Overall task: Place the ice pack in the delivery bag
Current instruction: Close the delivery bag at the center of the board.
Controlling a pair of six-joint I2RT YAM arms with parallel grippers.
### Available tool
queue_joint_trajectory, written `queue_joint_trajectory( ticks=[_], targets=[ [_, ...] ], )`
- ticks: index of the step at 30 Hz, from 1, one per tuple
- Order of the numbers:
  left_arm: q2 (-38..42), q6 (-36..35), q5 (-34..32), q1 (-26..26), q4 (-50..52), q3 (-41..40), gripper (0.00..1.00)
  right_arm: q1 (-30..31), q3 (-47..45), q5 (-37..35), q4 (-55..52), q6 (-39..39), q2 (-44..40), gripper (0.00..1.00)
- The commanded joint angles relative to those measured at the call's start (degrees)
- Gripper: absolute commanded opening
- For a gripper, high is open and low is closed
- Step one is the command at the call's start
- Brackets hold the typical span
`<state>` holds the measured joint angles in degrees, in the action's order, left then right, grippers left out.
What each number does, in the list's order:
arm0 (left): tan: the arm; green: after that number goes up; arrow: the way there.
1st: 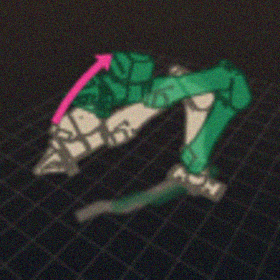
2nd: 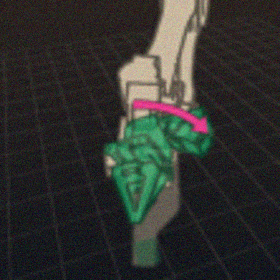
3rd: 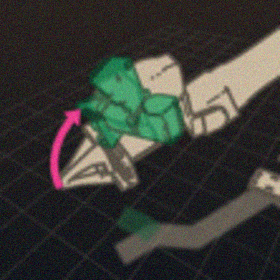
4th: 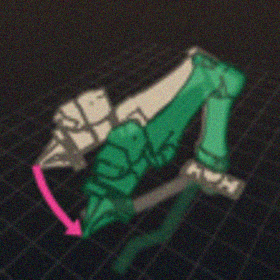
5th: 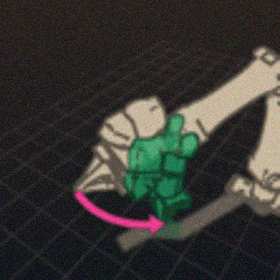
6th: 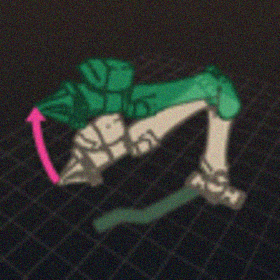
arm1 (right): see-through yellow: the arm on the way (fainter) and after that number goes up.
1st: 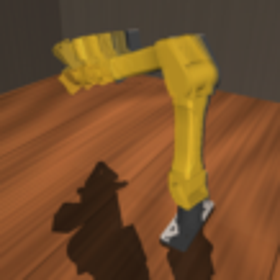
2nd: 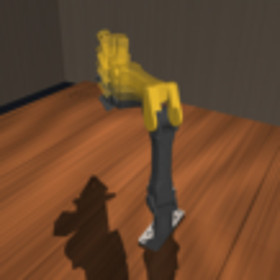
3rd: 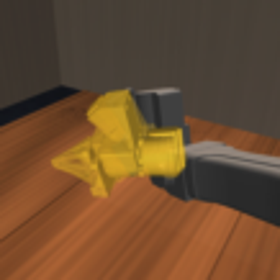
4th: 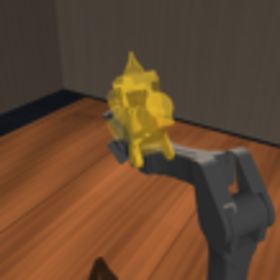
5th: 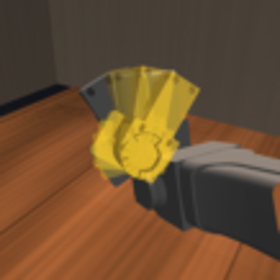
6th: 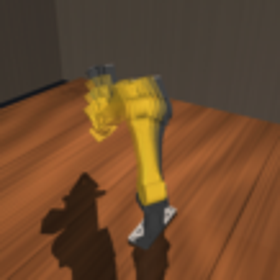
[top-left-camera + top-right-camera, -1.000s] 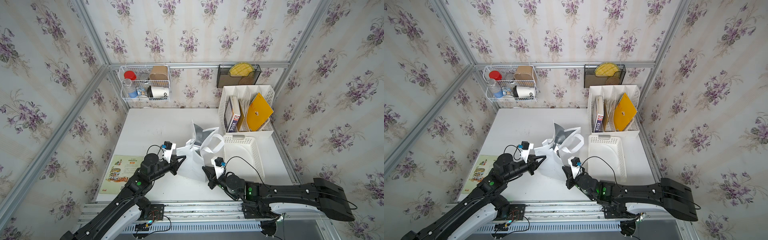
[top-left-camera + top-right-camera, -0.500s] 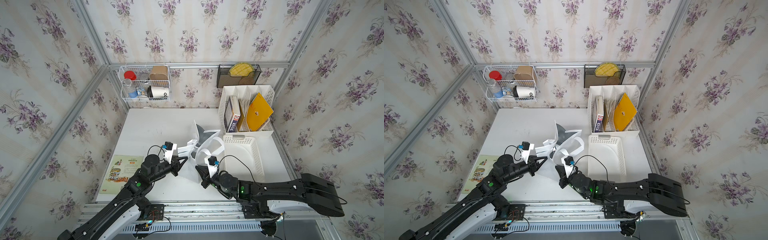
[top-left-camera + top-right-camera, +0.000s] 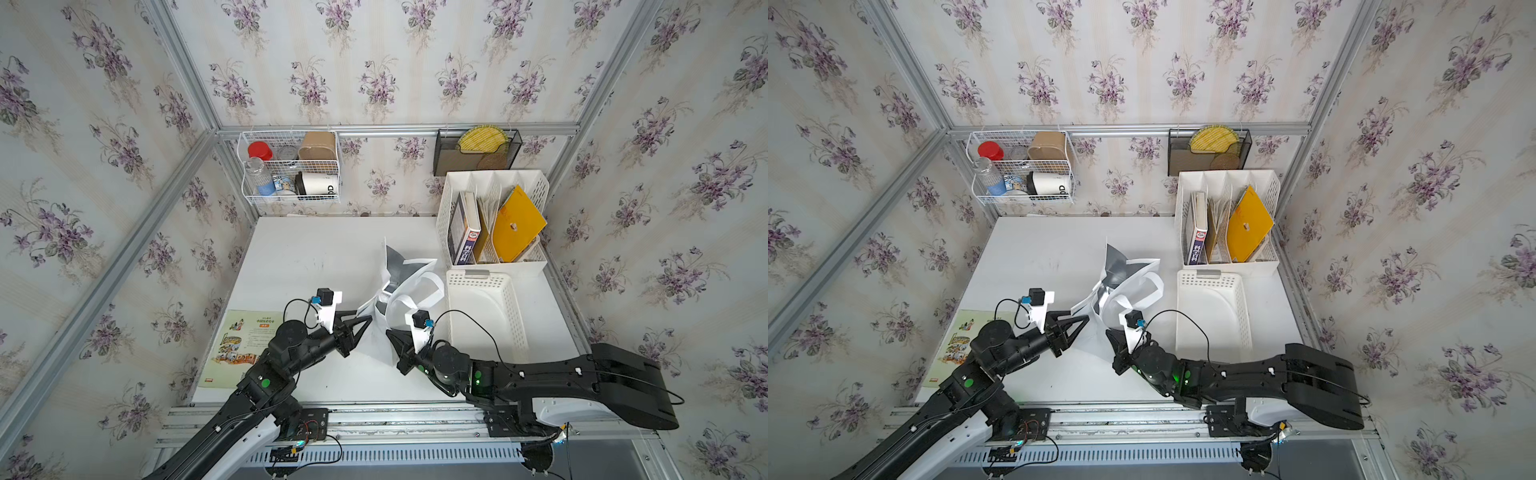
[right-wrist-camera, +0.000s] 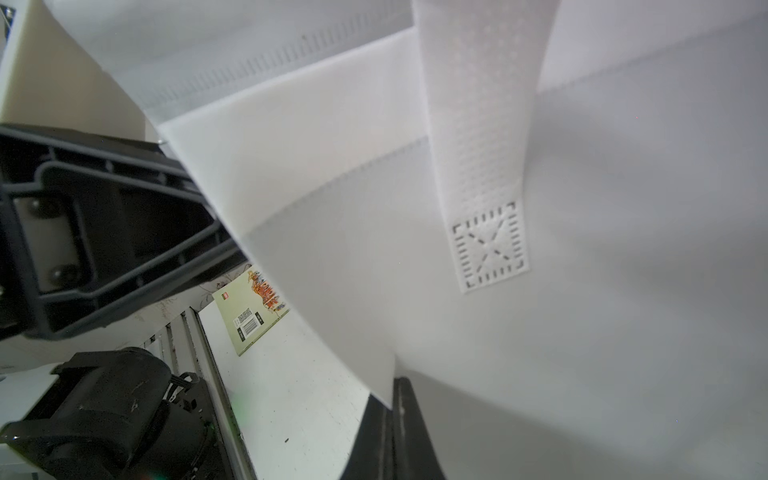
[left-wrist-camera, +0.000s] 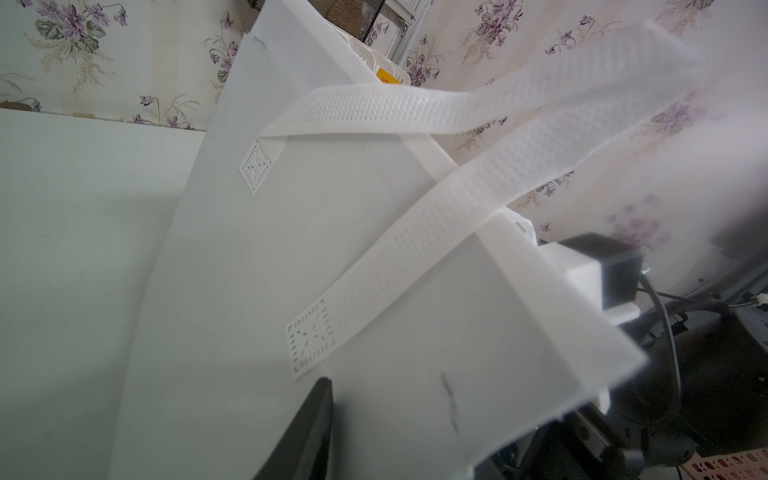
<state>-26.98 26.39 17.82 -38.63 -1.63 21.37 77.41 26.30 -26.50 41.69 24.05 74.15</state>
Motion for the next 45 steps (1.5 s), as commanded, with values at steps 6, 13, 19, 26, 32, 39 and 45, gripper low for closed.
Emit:
queue_joint_trajectory(
  ticks=[6, 13, 19, 26, 32, 39, 45],
  targets=[
    [3.3, 5.1, 4.7, -0.2, -5.3, -4.0, 0.44, 0.0, 1.9, 1.5, 3.6, 0.8, 2.7, 0.0],
    [4.6, 4.1, 4.4, -0.3, -4.9, -4.3, 0.52, 0.0, 2.9, 4.0, 4.6, 0.9, 4.2, 0.0],
    [3.1, 3.7, 4.8, -0.4, -5.7, -4.0, 0.53, 0.0, 3.4, 5.6, 4.8, 1.3, 5.4, 0.0],
    [3.2, 4.0, 6.1, -0.6, -6.5, -3.9, 0.54, 0.0, 4.5, 6.6, 4.0, 1.5, 6.9, 0.0],
    [2.6, 4.2, 4.5, -0.7, -7.0, -3.6, 0.59, 0.0, 4.9, 7.3, 4.1, 1.4, 7.3, 0.0],
    [1.3, 2.2, -1.0, -0.7, -0.7, -1.2, 0.5, 0.0, 5.1, 7.8, 4.0, 1.5, 7.6, 0.0],
    [1.3, 2.4, -2.2, -0.7, 0.5, -1.3, 0.37, 0.0, 5.1, 8.1, 4.1, 1.5, 7.1, 0.0]
  ],
)
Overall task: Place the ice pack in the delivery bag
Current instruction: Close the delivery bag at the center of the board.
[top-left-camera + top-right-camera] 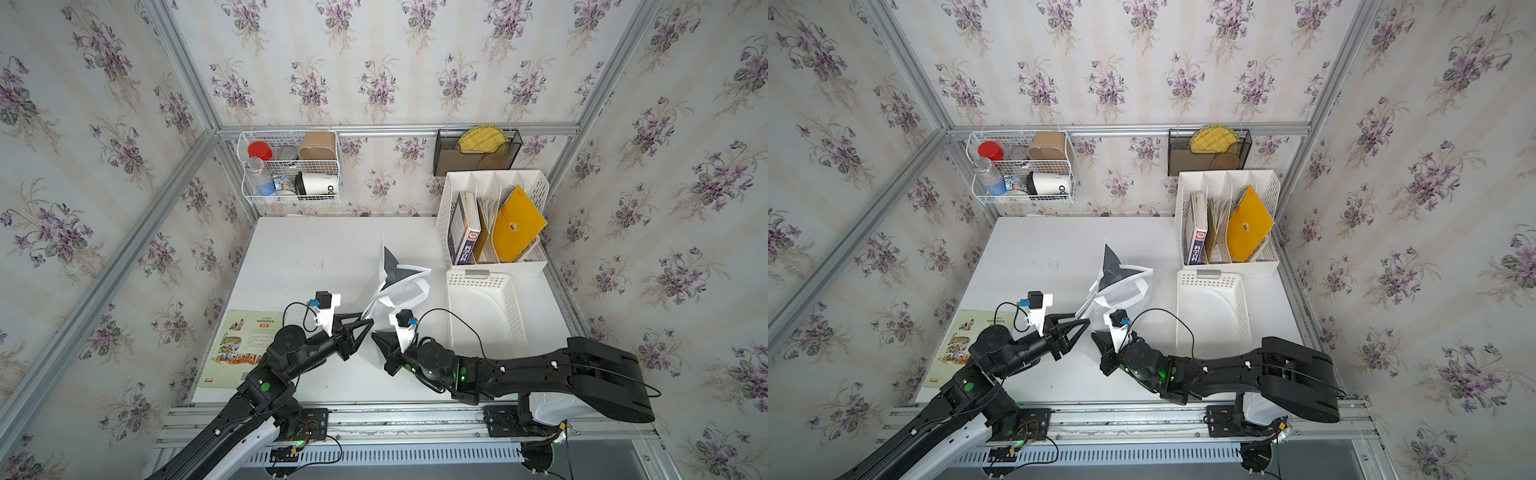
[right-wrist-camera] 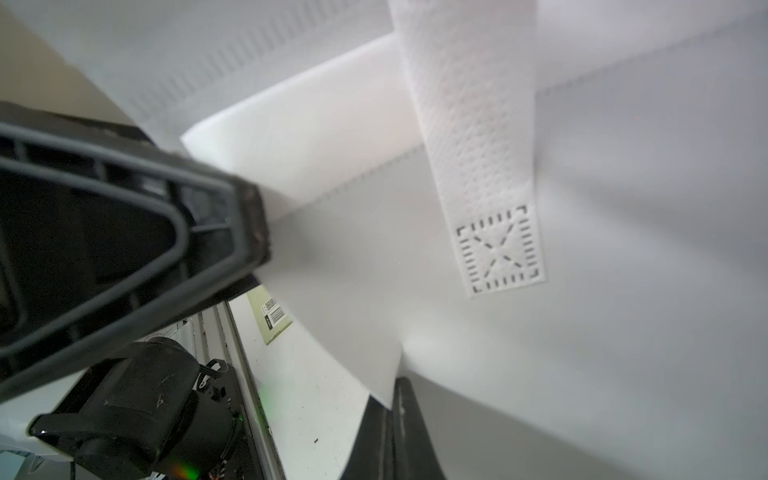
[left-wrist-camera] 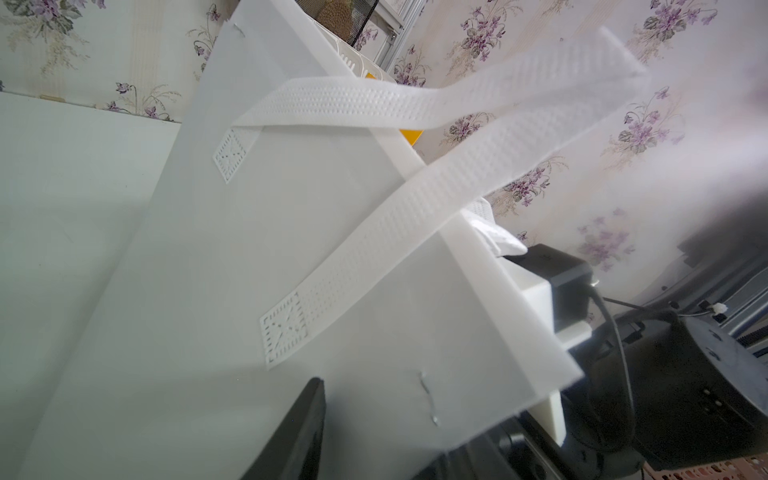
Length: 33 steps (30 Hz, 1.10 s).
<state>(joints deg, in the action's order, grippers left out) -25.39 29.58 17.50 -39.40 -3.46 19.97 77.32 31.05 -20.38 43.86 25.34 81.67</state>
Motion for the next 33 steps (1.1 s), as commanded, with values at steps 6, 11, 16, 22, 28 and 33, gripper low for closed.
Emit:
queue_joint_trajectory(
  ticks=[6, 11, 16, 22, 28, 33],
  targets=[
    [-1.5, -0.8, -2.5, 0.0, 3.5, 0.9, 0.18, 0.1, 0.5, 2.1, 1.1, 0.5, -1.7, 0.03],
    [-2.2, -1.1, -3.4, -0.4, 5.0, 2.2, 0.13, 0.1, 1.3, 2.0, -1.8, 0.8, -3.6, 0.1],
    [-1.9, -4.2, -5.1, -0.6, 8.9, 4.9, 0.0, 0.1, 1.6, 2.9, -6.7, 1.2, -7.6, 0.28],
    [-2.6, -10.1, -6.4, -0.6, 15.0, 9.2, 0.0, 0.1, 2.6, 2.6, -18.6, 2.2, -17.7, 0.49],
    [-5.0, -14.8, -7.0, -0.6, 17.9, 13.2, 0.0, 0.1, 7.0, 4.9, -33.0, 4.3, -30.1, 0.58],
    [-5.7, -16.1, -4.8, -0.6, 15.7, 13.8, 0.0, 0.1, 12.7, -1.5, -42.0, 8.5, -35.0, 0.62]
  ],
)
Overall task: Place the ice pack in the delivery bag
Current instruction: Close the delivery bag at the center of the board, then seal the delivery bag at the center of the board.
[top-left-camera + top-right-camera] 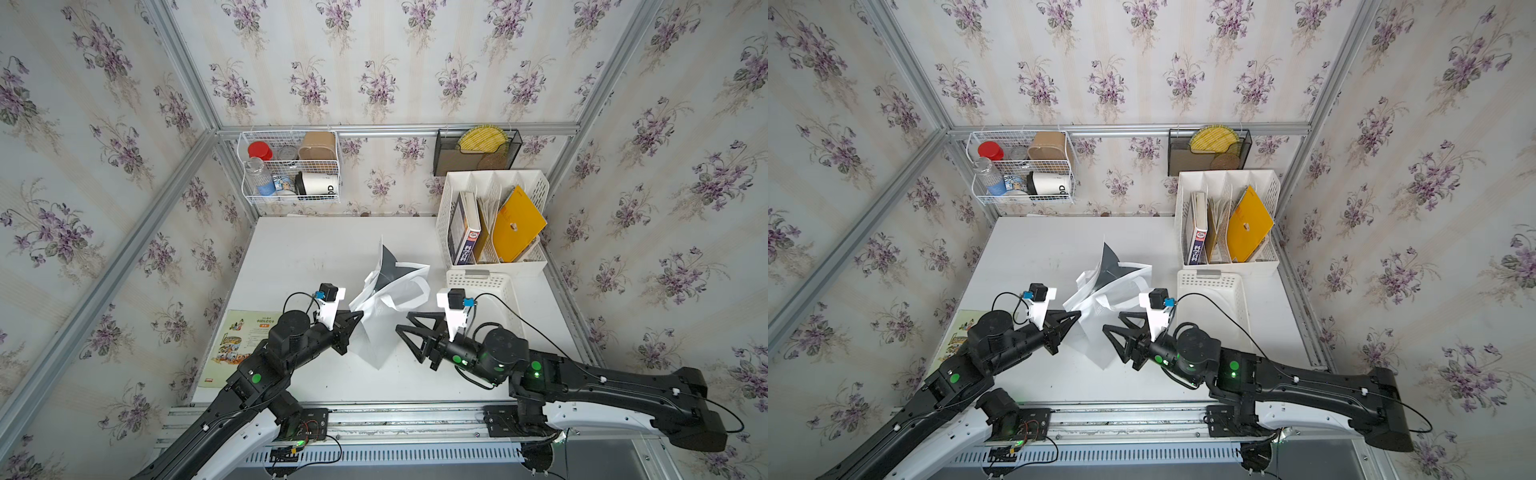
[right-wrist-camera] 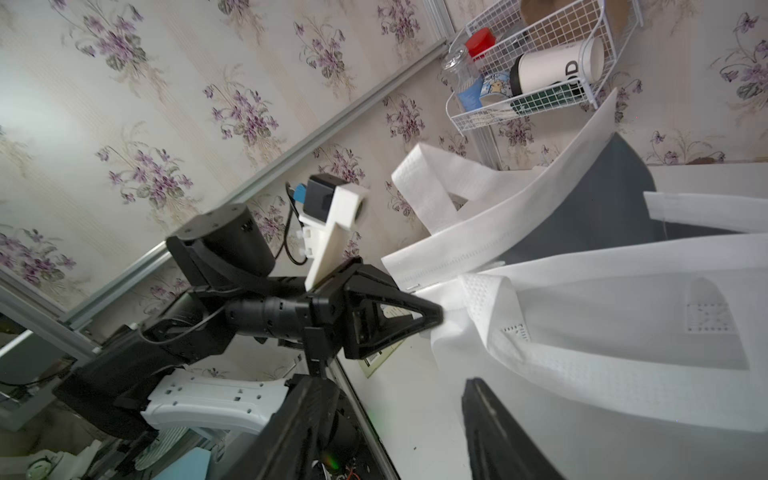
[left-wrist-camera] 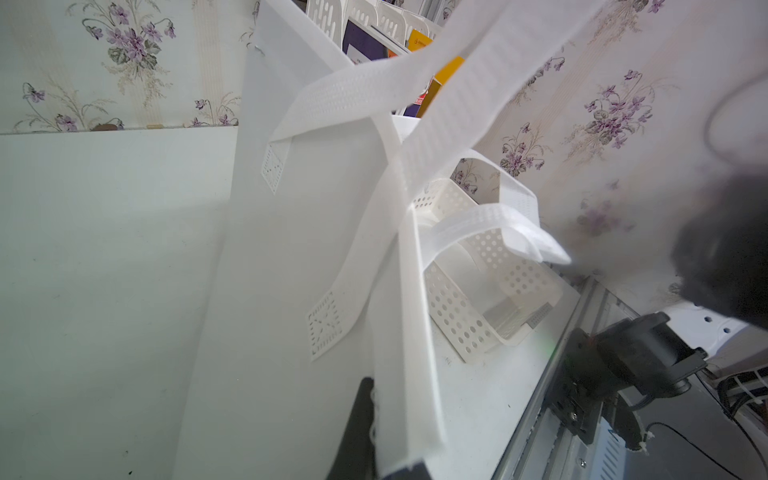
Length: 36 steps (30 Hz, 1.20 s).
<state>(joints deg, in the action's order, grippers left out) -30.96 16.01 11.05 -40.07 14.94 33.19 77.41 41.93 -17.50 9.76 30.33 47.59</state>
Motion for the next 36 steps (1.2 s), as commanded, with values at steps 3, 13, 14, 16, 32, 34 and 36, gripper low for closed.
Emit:
queue_joint_trajectory(
  ticks=[3, 13, 14, 16, 32, 34, 36],
  targets=[
    [-0.9, -3.1, 3.9, 0.0, -3.1, 1.0, 0.0, 0.0, 6.2, -9.0, -12.7, 6.2, 0.6, 0.66],
    [-1.3, -4.2, 6.6, 0.1, -2.6, 1.4, 0.0, -6.3, 21.3, -3.3, -24.9, 4.4, 17.7, 0.51],
    [-1.3, -4.2, 6.4, 0.1, -2.6, 1.4, 0.0, -7.4, 21.2, -1.4, -24.5, 4.8, 18.7, 0.47],
    [-1.3, -4.2, 6.2, 0.1, -2.5, 1.3, 0.0, -8.9, 20.3, 1.7, -23.3, 5.2, 20.1, 0.44],
    [0.1, -4.5, 6.0, 0.1, -2.1, 1.5, 0.0, -10.7, 8.1, -0.1, -17.5, 11.3, 18.7, 0.29],
    [-0.1, -4.6, 6.0, 0.1, -2.1, 1.4, 0.0, -10.7, 7.9, 0.4, -15.2, 10.0, 16.6, 0.39],
    [-0.1, -4.8, 6.0, 0.1, -2.0, 1.5, 0.0, -11.0, 8.8, 0.9, -14.7, 10.4, 15.0, 0.48]
  ],
)
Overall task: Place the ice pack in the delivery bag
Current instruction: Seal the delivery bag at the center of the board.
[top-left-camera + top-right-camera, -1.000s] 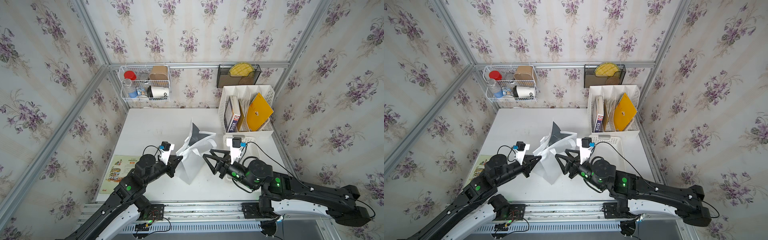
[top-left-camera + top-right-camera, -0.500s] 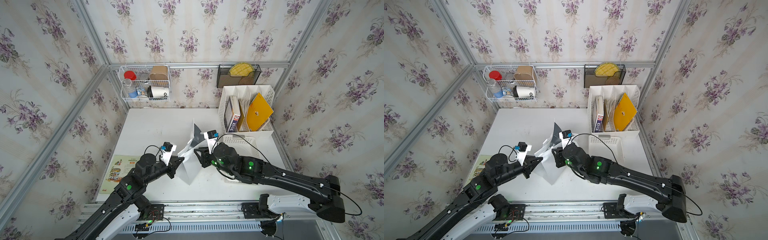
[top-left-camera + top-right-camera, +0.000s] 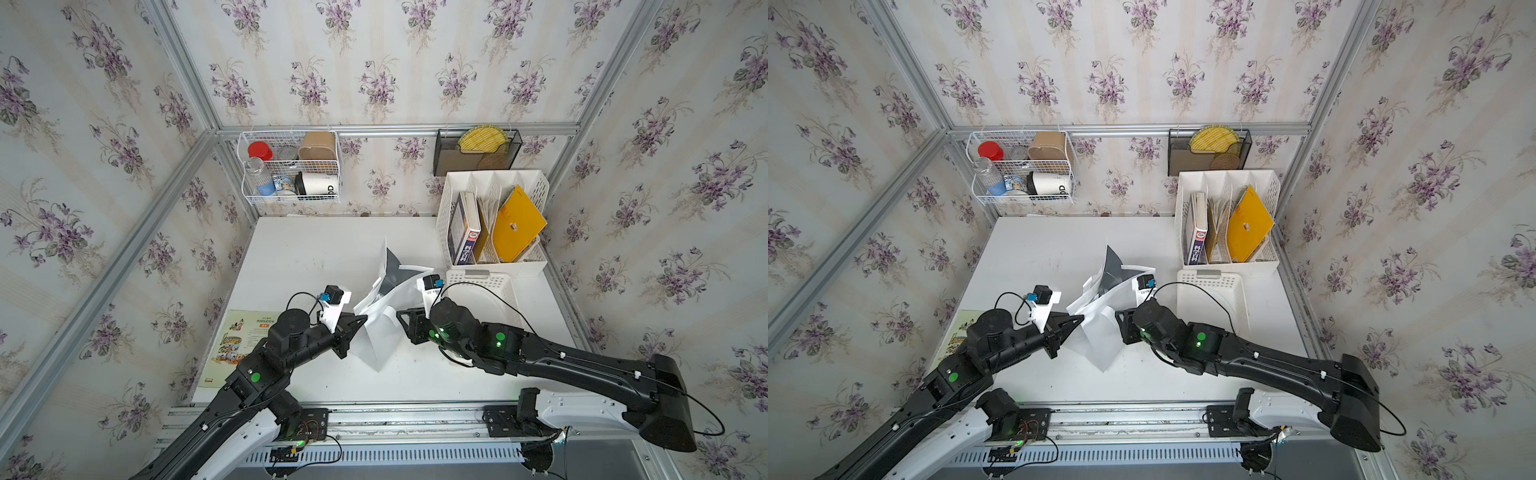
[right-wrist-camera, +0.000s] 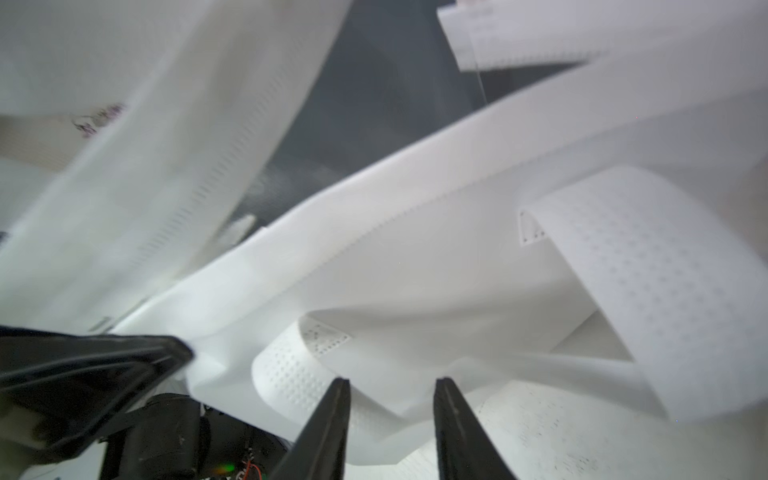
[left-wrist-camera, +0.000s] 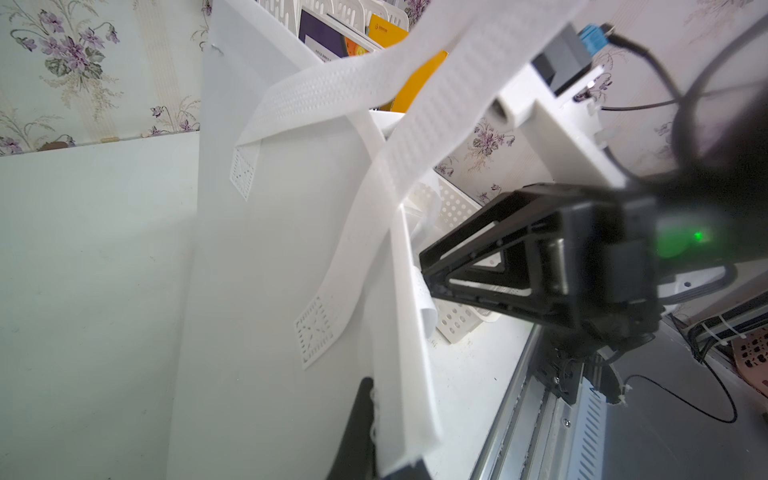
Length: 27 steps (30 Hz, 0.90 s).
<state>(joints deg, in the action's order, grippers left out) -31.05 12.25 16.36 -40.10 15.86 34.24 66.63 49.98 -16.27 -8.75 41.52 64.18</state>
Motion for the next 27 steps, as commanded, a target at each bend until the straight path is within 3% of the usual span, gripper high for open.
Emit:
queue_joint_trajectory(
  ticks=[1, 5, 11, 16, 21, 27],
  targets=[
    [-0.1, -1.1, 0.6, 0.1, -2.8, 0.5, 0.0, -0.4, 1.4, -0.1, 3.4, 0.2, -1.9, 0.51],
    [-0.1, -1.4, 0.5, 0.0, -2.9, 0.5, 0.0, -3.2, 4.1, 2.4, -0.3, 7.9, -2.0, 0.64],
    [-0.2, -1.9, 1.1, 0.1, -2.9, 0.6, 0.0, -6.8, 7.9, 10.6, -3.0, 16.1, 1.9, 0.69],
    [-0.7, -2.5, 1.3, 0.0, -2.8, 0.5, 0.0, -7.2, 11.9, 11.2, -5.8, 17.4, 5.9, 0.72],
    [-0.7, -3.1, 1.2, -0.1, -2.7, 0.5, 0.0, -7.9, 11.9, 13.3, -5.1, 20.3, 8.1, 0.7],
    [0.6, -3.6, 1.0, -0.2, -3.3, -0.4, 0.01, -9.3, 10.8, 16.5, -2.3, 23.2, 9.8, 0.61]
  ],
)
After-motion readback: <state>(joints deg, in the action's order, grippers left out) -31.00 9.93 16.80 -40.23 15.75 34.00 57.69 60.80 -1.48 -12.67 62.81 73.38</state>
